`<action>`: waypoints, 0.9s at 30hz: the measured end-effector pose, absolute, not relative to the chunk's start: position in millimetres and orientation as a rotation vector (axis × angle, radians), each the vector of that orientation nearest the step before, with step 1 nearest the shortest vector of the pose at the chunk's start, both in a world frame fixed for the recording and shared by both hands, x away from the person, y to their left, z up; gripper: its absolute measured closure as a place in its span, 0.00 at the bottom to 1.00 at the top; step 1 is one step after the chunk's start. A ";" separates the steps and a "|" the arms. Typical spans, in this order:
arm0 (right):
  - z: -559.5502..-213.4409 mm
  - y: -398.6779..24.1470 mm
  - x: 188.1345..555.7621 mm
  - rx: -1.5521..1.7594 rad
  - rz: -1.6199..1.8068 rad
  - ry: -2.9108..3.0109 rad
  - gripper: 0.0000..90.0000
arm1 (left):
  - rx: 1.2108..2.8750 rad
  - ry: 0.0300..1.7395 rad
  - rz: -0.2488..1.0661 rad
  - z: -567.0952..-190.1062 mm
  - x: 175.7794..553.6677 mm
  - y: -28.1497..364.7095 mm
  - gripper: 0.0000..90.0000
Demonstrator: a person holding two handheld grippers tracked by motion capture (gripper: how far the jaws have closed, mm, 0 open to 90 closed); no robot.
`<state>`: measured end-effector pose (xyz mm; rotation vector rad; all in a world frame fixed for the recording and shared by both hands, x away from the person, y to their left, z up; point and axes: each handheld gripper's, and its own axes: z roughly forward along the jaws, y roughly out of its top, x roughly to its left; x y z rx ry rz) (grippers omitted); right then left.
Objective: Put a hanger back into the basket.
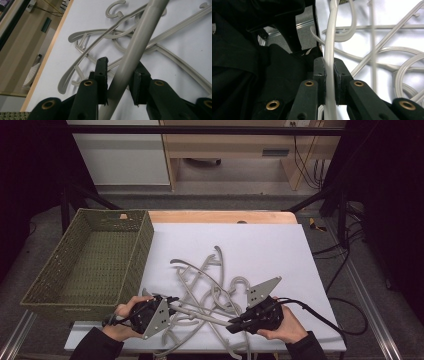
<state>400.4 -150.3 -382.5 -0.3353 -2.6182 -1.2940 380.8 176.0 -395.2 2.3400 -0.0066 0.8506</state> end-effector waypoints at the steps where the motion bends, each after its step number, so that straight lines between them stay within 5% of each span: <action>1: -382.2 -151.1 401.1 -0.338 -1.298 -2.618 0.92 | 2.330 0.000 0.853 -395.2 379.7 175.4 0.79; 17: -376.3 -165.5 406.2 -0.468 -1.485 -2.653 0.85 | 2.413 0.029 0.791 -388.1 374.7 168.3 0.90; 27: -369.8 -178.6 407.9 -0.691 -1.767 -2.731 0.56 | 2.395 0.230 0.747 -380.4 378.7 167.6 0.91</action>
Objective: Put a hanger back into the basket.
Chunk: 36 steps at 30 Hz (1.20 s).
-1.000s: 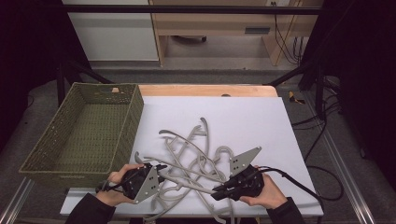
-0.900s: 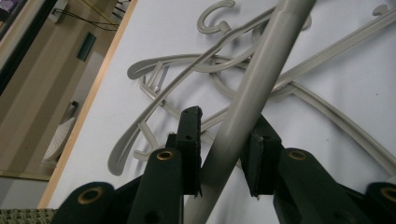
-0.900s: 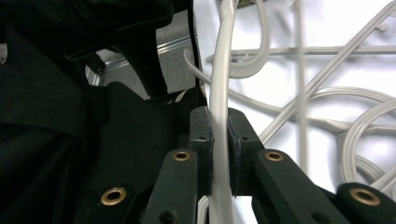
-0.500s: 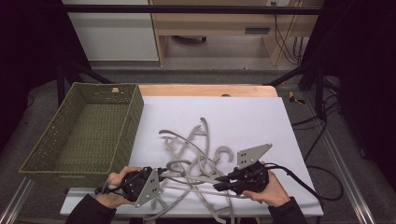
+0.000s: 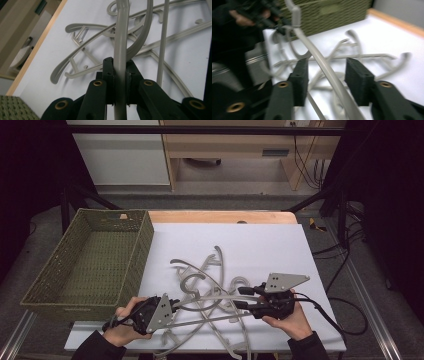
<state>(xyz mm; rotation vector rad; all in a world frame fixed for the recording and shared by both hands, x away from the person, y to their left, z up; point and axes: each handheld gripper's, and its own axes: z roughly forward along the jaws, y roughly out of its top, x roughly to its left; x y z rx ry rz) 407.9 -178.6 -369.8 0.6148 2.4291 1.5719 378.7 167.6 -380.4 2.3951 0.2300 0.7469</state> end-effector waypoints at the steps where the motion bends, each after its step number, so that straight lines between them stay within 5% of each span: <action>1: -369.4 -180.1 408.2 0.626 1.576 2.400 0.52 | 2.399 0.244 0.750 -380.3 379.7 168.1 0.91; 21: -387.8 -236.5 406.5 0.981 1.520 2.042 0.13 | 2.277 0.614 0.757 -361.7 390.8 178.8 0.91; 36: -409.0 -244.1 405.2 1.097 1.438 2.041 0.07 | 2.176 0.688 0.762 -289.6 414.6 217.7 0.91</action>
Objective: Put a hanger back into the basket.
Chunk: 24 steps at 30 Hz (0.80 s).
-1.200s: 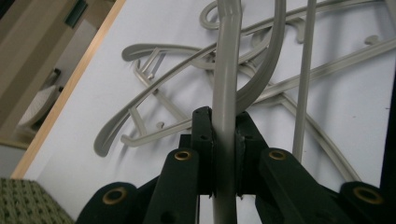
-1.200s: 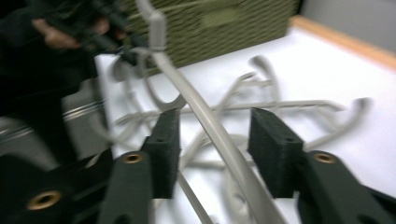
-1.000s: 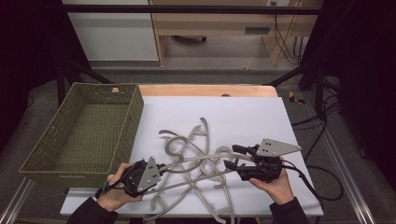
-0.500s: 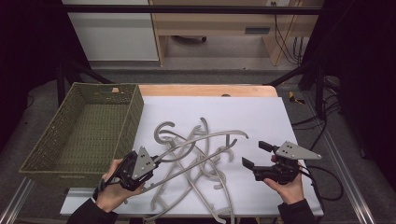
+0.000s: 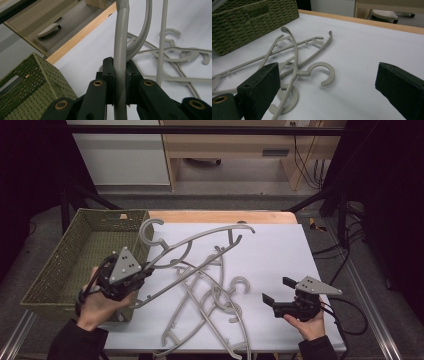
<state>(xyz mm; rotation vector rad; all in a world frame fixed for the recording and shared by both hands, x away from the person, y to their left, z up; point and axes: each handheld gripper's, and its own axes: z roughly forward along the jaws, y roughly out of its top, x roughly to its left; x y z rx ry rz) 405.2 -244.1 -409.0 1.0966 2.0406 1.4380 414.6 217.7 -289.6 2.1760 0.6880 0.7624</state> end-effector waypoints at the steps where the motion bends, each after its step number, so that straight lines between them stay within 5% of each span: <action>1: -409.1 -244.3 405.1 1.098 1.437 2.041 0.06 | 2.171 0.690 0.760 -286.0 417.6 220.6 0.91; 24: -408.4 -247.7 400.0 1.141 1.431 1.982 0.03 | 2.145 0.897 0.910 -264.7 475.6 311.5 0.91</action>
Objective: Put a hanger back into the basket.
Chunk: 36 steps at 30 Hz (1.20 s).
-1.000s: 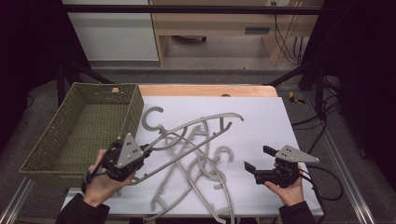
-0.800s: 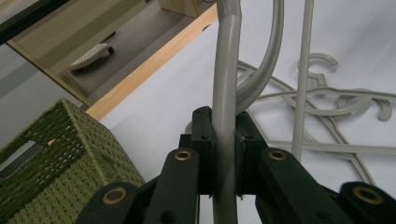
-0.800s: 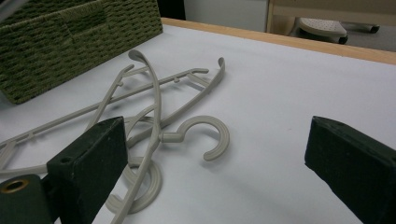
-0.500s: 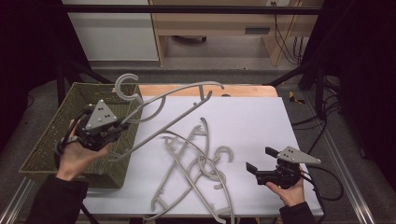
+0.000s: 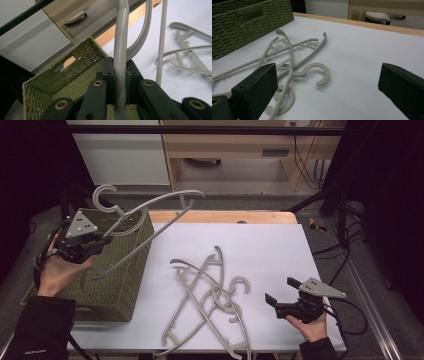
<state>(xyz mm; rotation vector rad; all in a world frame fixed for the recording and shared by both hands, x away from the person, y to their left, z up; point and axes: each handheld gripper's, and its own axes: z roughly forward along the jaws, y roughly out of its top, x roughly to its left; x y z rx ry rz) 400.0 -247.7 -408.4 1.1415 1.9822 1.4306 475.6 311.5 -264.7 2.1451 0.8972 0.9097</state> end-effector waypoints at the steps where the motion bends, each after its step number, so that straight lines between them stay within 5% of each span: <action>1: -408.3 -247.7 399.9 1.142 1.431 1.981 0.03 | 2.136 0.909 0.916 -266.6 476.7 315.6 0.91; 36: -410.1 -246.6 398.5 1.122 1.412 2.020 0.03 | 2.213 1.244 1.048 -334.0 489.9 428.7 0.91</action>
